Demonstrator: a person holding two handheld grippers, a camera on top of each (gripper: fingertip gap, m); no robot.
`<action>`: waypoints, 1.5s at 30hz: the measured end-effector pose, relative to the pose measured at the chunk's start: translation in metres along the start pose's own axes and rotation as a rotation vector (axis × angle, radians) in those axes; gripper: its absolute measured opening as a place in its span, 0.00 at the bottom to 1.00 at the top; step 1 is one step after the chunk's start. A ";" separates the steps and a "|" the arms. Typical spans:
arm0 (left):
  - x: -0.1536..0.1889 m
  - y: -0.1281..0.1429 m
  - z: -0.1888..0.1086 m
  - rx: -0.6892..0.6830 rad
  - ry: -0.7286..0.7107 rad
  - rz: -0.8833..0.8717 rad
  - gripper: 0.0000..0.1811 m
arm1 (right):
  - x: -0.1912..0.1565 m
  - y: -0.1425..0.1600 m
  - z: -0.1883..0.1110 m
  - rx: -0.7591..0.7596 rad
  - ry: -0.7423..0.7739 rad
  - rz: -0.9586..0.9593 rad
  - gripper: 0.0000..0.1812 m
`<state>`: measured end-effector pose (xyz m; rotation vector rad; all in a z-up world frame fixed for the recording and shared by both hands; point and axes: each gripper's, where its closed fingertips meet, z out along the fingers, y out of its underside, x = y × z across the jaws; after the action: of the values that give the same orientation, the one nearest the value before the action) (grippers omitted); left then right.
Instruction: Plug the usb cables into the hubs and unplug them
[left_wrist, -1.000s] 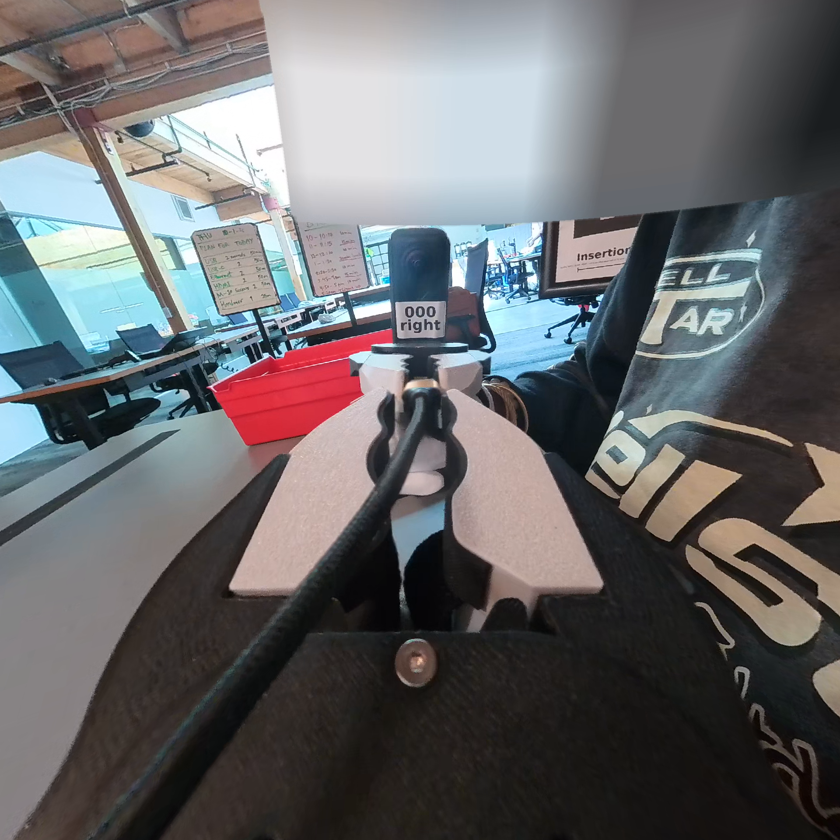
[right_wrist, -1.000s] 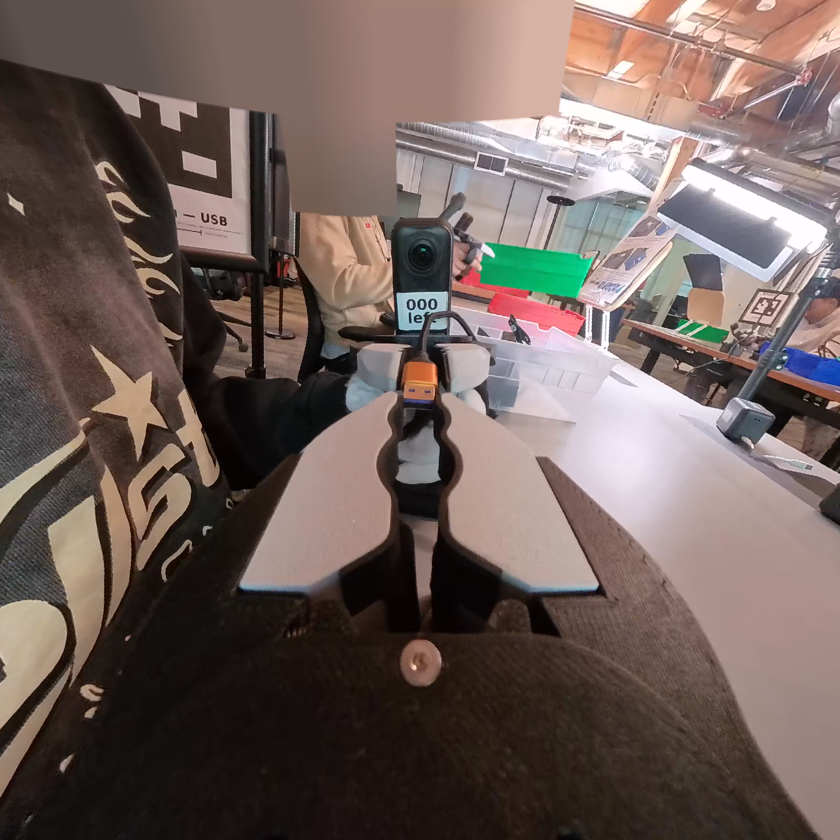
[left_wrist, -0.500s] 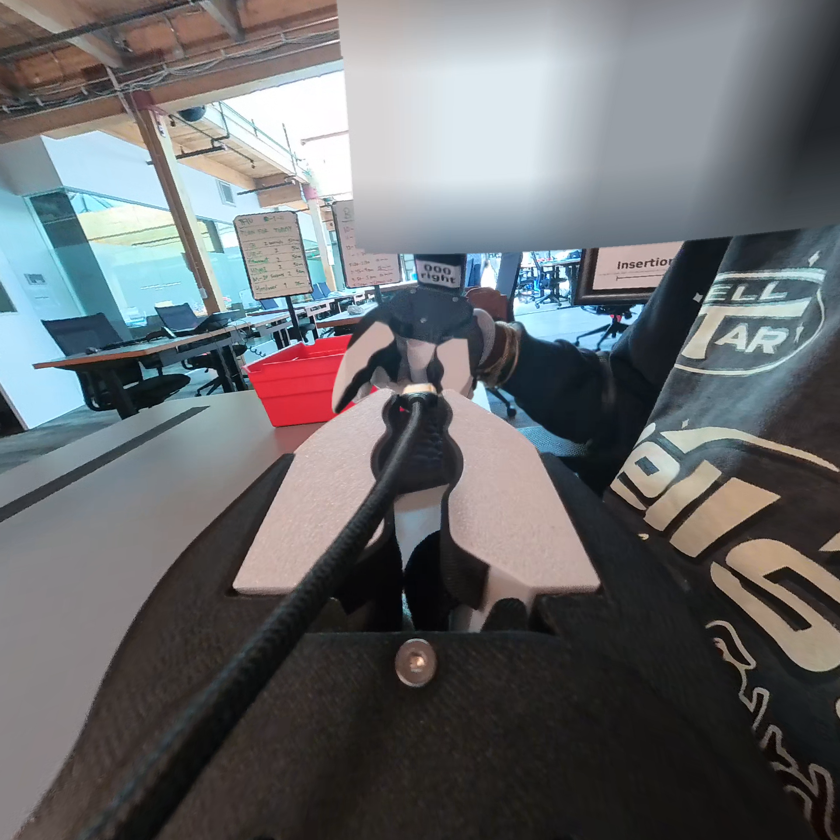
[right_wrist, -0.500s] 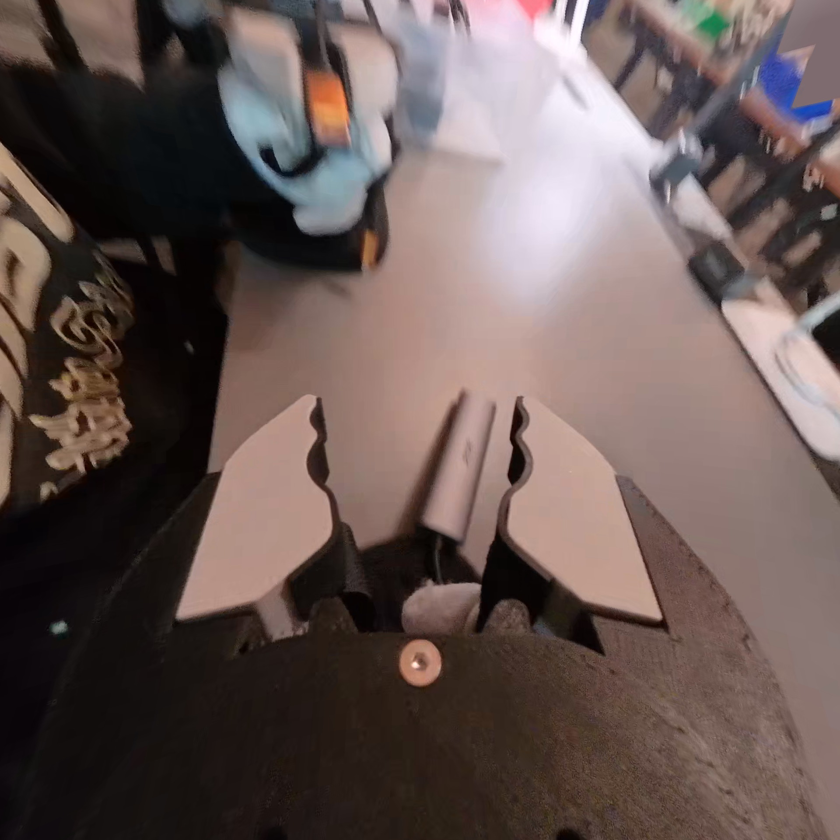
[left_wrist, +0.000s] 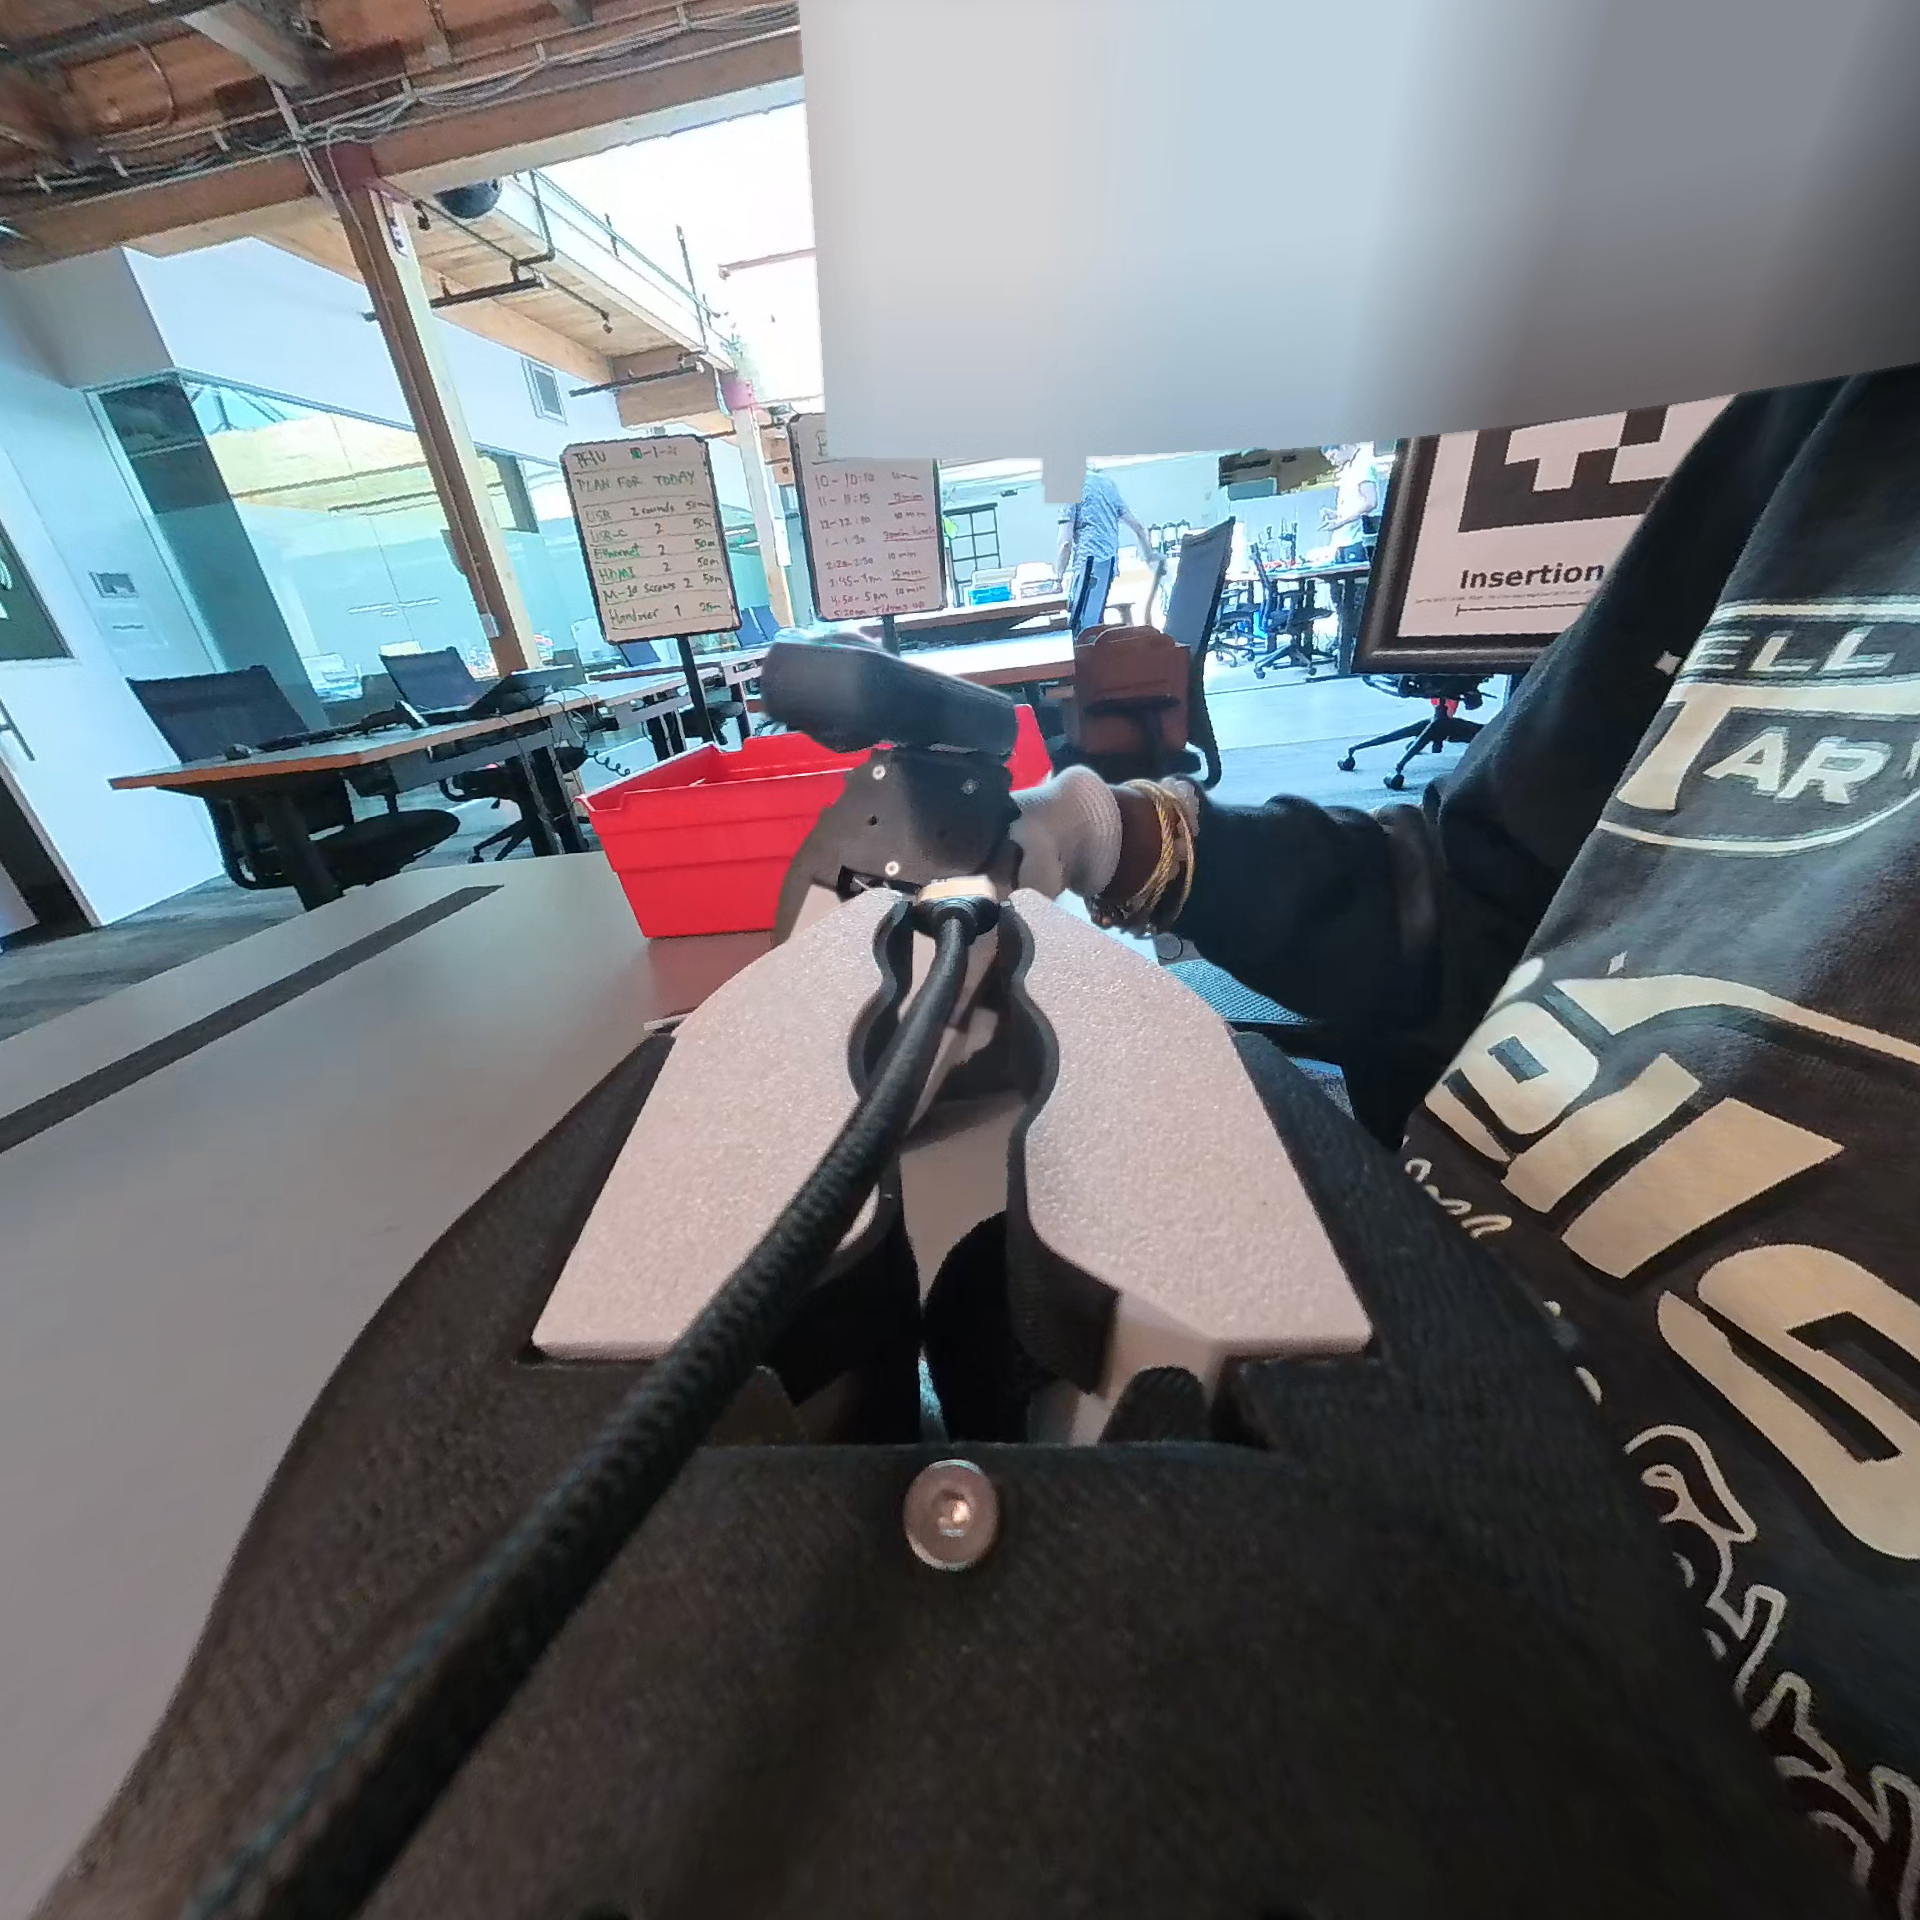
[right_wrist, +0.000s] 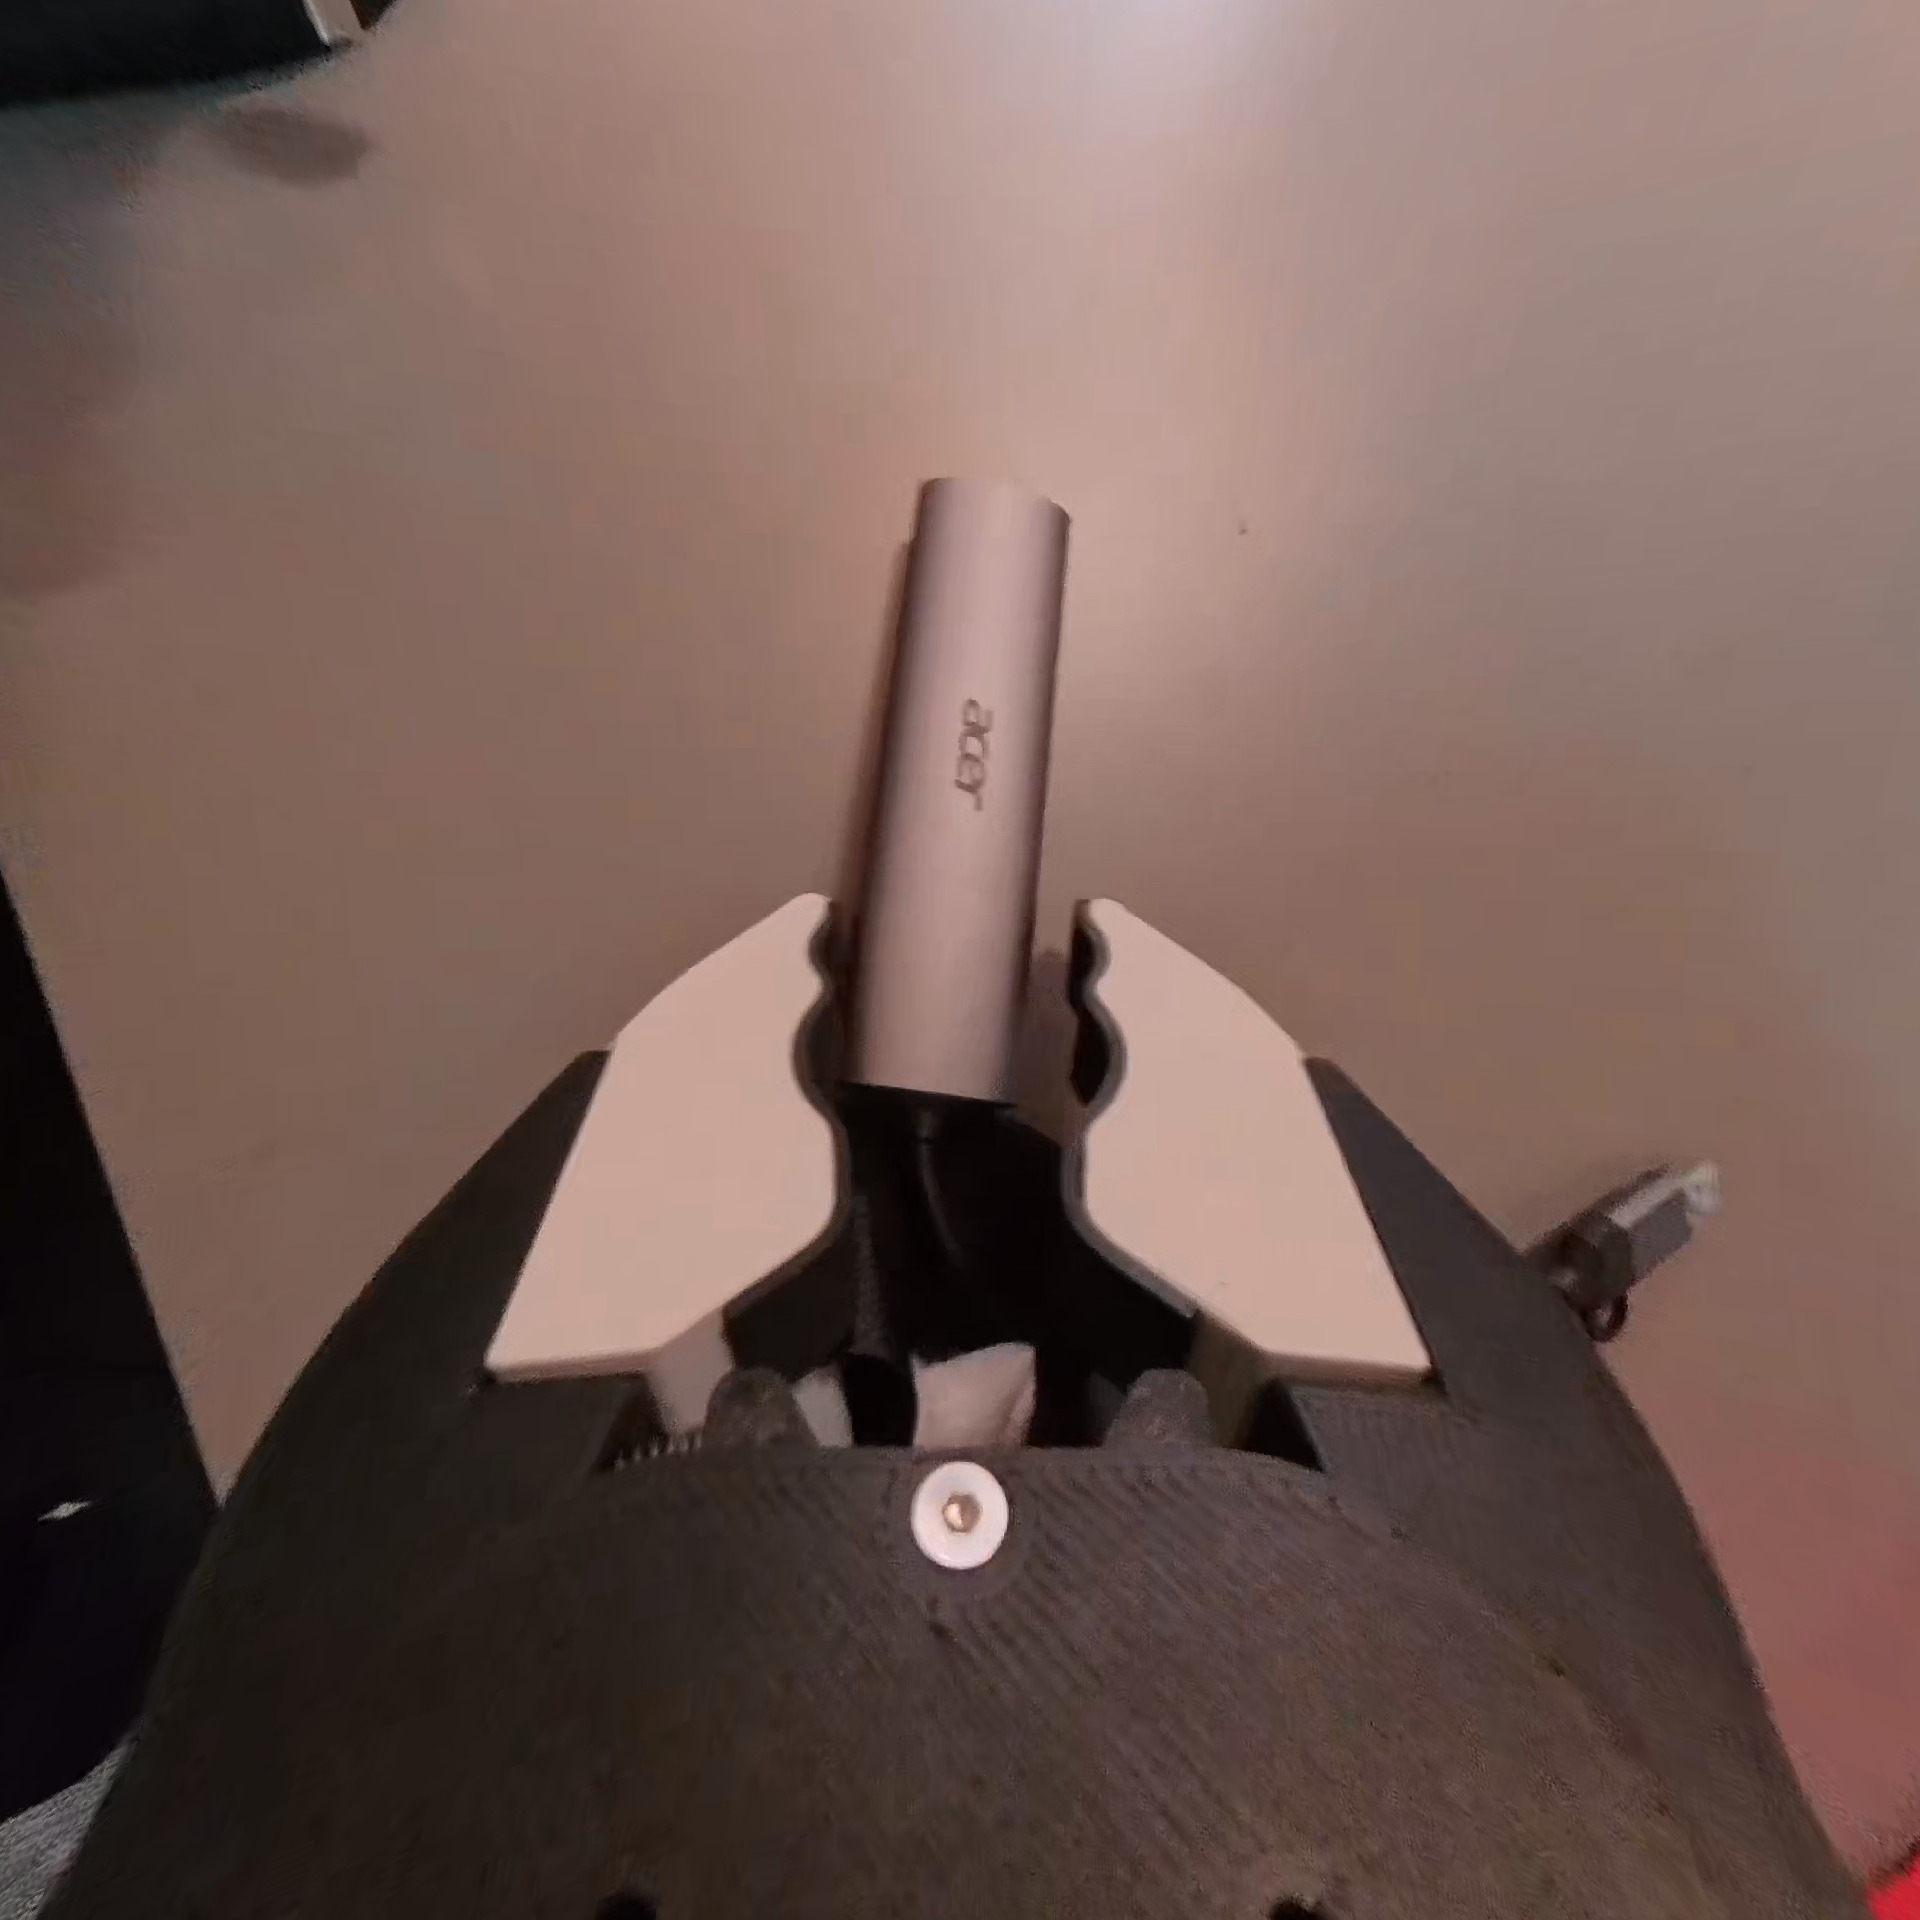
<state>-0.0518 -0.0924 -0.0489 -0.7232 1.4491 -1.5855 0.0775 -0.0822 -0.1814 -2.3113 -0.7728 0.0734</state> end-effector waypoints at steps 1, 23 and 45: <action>0.000 0.000 0.000 -0.001 -0.001 0.000 0.08 | 0.000 0.000 0.001 -0.001 -0.009 0.020 0.19; -0.020 -0.011 -0.012 0.099 -0.089 -0.094 0.08 | 0.001 -0.066 -0.059 0.523 -0.327 0.464 0.19; -0.015 -0.015 -0.013 0.132 -0.036 -0.133 0.08 | -0.022 -0.071 -0.033 0.329 0.153 -0.368 0.22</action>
<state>-0.0586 -0.0736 -0.0344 -0.7795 1.2790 -1.7429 0.0317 -0.0723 -0.1148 -1.8148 -1.0109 -0.1316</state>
